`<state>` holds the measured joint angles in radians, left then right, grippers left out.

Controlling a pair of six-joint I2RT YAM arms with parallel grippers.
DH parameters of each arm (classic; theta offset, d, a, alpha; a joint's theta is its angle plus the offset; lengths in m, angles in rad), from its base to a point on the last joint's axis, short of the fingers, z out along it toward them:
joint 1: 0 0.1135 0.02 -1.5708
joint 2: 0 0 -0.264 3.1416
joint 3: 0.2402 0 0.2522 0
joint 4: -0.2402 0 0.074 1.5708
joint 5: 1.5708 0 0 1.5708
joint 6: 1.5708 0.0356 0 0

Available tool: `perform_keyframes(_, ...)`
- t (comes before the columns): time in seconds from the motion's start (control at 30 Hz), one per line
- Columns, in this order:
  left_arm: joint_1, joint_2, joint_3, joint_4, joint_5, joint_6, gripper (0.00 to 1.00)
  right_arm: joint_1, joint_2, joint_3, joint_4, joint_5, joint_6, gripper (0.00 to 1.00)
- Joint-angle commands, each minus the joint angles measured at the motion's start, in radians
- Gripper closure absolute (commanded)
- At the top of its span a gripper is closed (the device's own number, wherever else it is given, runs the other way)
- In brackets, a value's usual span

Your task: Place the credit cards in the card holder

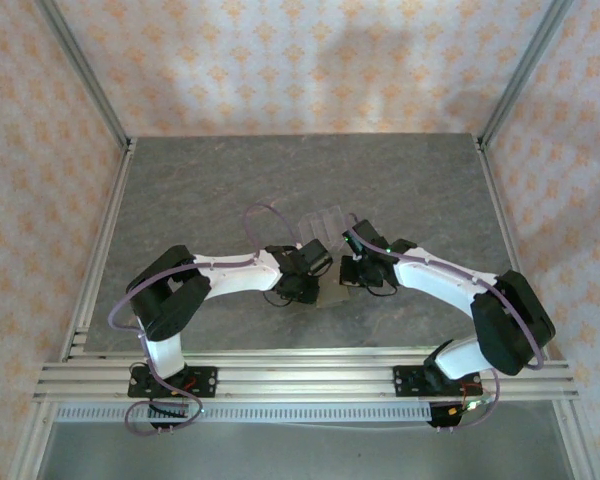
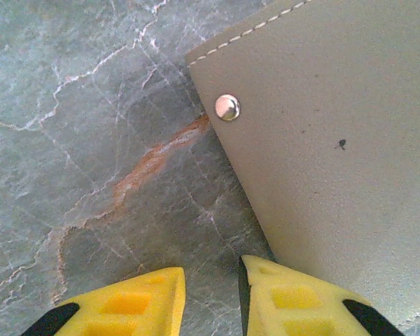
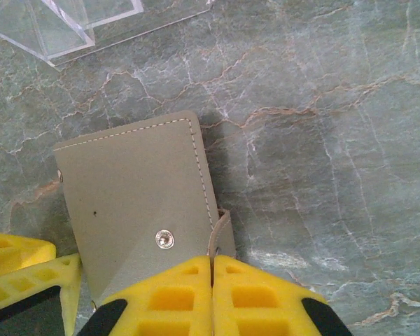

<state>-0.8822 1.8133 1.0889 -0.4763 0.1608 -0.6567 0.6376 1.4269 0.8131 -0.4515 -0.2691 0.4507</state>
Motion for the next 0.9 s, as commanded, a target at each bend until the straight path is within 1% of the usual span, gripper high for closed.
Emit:
perform_keyframes(0.0, -0.004, 0.043, -0.022, 0.045, 0.018, -0.015, 0.72, -0.006, 0.001, -0.011, 0.044, -0.037, -0.004, 0.95)
perform_keyframes(0.1, -0.004, 0.046, -0.027, 0.054, 0.024, -0.02, 0.72, -0.006, 0.008, -0.021, 0.083, -0.069, 0.001, 1.0)
perform_keyframes(0.4, -0.005, 0.047, -0.04, 0.077, 0.033, -0.026, 0.72, -0.007, 0.064, -0.025, 0.16, -0.146, 0.023, 1.0)
perform_keyframes(0.87, -0.004, 0.04, -0.041, 0.09, 0.04, -0.025, 0.72, -0.024, 0.128, -0.034, 0.245, -0.221, 0.072, 1.0)
